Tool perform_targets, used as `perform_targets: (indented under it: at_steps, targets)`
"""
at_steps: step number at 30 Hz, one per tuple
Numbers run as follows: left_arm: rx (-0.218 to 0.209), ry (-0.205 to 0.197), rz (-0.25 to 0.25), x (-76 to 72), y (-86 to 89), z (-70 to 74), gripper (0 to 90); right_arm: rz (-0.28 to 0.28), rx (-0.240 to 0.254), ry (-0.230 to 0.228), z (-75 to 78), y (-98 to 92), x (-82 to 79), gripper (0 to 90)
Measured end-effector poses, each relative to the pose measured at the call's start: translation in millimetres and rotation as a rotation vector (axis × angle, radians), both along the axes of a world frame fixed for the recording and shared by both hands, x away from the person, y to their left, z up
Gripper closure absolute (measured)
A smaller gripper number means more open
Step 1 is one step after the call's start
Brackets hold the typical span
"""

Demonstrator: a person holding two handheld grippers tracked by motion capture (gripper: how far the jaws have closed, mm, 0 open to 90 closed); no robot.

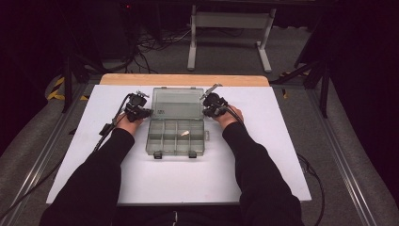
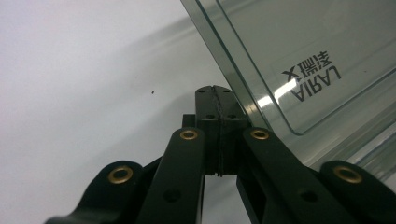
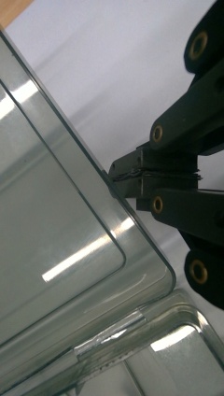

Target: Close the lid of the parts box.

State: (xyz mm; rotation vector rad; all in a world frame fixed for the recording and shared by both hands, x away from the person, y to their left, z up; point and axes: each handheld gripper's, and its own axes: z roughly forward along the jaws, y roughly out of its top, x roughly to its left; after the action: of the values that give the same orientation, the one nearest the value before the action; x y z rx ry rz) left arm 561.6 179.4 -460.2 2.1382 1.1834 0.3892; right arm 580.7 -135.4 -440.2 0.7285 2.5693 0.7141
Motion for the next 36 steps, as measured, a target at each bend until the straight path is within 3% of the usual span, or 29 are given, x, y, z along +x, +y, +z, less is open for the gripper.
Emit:
perform_targets:
  at_steps: [26, 36]
  targets:
    - [-0.02, -0.081, 0.009, -5.0, 2.2, 14.3, 90.0, -0.009, 0.085, -0.072, 18.1, -5.6, -3.7, 89.9]
    - [-0.035, -0.093, 0.002, -8.5, 4.4, 19.9, 90.0, -0.003, 0.115, -0.087, 26.0, -6.8, -8.5, 89.9]
